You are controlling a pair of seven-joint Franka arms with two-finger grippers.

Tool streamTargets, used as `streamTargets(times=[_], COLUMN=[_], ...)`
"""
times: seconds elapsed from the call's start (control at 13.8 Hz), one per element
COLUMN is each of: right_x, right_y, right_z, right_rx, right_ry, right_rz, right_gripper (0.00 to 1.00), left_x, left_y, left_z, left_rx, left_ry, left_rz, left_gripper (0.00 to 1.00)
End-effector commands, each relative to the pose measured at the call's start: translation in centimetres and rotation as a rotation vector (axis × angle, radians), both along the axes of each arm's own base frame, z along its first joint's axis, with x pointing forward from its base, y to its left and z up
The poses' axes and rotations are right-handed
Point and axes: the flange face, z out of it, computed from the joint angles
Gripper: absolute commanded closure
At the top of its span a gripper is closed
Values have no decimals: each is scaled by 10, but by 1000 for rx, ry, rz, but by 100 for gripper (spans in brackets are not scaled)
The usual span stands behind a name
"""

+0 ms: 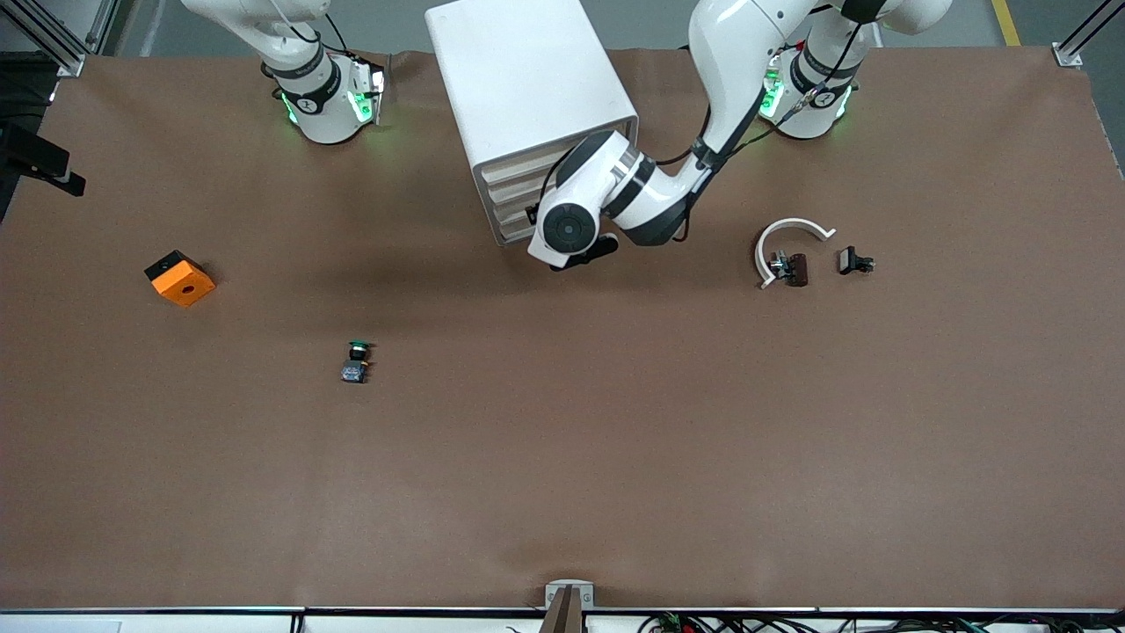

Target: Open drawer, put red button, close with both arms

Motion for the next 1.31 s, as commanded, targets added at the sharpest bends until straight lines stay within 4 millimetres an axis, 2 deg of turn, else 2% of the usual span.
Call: streamTargets(times=[0.0, 0.15, 0.29, 0.51, 0.58, 0.73, 0.94, 1.23], right_x=[-27, -31, -30, -33, -33, -33, -33, -33], right_y=[-3, -1, 4, 9, 10, 9, 8, 12], right_z=[-4, -4, -5, -4, -4, -3, -2, 0], right_rx=[16, 14, 10, 7, 7, 9, 6, -19], right_ry=[-45, -62, -56, -44, -46, -49, -52, -59], right_rz=[-10, -12, -9, -54, -53, -56, -55, -27], right_gripper=[0, 0, 0, 0, 0, 0, 0, 0], left_x=[45, 75, 100, 145, 151, 172, 197, 219], left_y=[23, 50, 79, 141, 153, 192, 250, 329], left_z=[36, 59, 100, 141, 150, 170, 196, 234], left_rx=[36, 103, 187, 222, 227, 232, 201, 166], left_ry=[-125, -254, -411, -491, -504, -528, -563, -605], left_rz=[18, -4, -41, 6, 25, 70, -3, -89], left_gripper=[0, 0, 0, 0, 0, 0, 0, 0])
